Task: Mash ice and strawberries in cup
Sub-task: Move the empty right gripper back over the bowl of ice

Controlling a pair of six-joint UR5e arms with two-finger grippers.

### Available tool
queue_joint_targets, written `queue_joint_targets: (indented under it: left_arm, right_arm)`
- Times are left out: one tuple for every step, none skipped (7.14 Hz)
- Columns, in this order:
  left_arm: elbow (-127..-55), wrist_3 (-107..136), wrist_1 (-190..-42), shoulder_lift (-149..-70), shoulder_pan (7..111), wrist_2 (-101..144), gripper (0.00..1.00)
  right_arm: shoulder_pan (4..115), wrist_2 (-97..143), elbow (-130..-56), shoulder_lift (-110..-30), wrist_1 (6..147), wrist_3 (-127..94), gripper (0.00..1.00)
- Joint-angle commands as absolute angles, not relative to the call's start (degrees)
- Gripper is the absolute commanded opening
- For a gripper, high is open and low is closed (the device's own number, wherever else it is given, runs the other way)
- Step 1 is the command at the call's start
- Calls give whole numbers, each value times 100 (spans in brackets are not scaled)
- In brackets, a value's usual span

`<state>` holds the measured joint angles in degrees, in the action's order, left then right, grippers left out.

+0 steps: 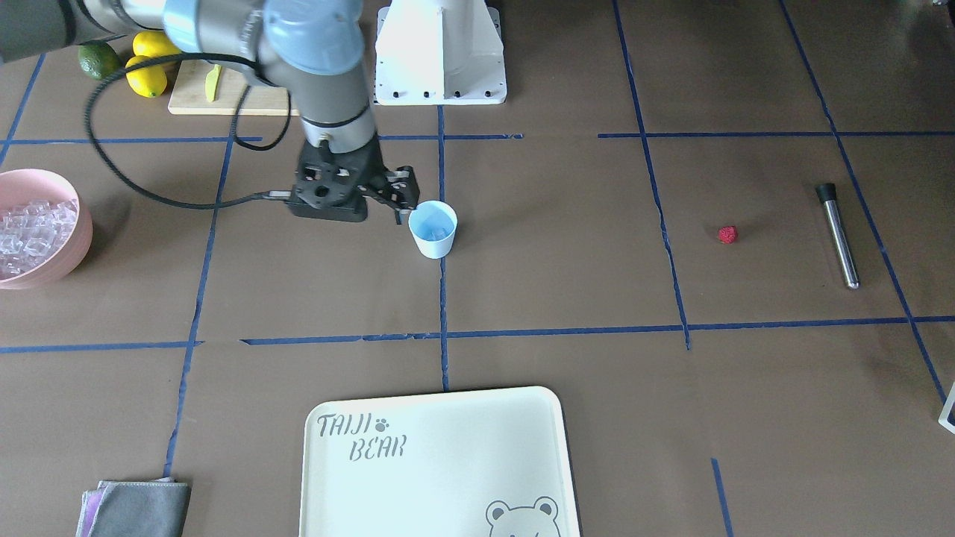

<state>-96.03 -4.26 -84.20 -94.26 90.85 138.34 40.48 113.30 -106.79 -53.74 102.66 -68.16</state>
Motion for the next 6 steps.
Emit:
queue_joint_targets:
  left_arm:
    - [-9606, -422, -8420, -9439, 9079, 13834, 100]
    - [-9641, -422, -8411, -9439, 9070, 13834, 100]
    - [-9659, -422, -8411, -9439, 9036, 13834, 100]
    - [-9668, -422, -8402, -9439, 9044, 13834, 100]
    - [-9668, -422, -8402, -9439, 9035, 13834, 100]
    - [-9659, -422, -8411, -9439, 9035, 13834, 100]
  right_arm:
    - [5109, 11870, -11748, -7050, 10248, -5264, 100]
    - [5559, 12083, -11786, -7649, 10144, -4490, 100]
    - [5938, 12163, -11804, -8273, 9734, -3882, 100]
    - [6211, 12355, -11786, -8801, 9286, -3571, 100]
    - [6266, 12410, -11777, -9163, 8994, -3490, 100]
    - [6310, 12436, -11708, -9193, 8965, -3463, 100]
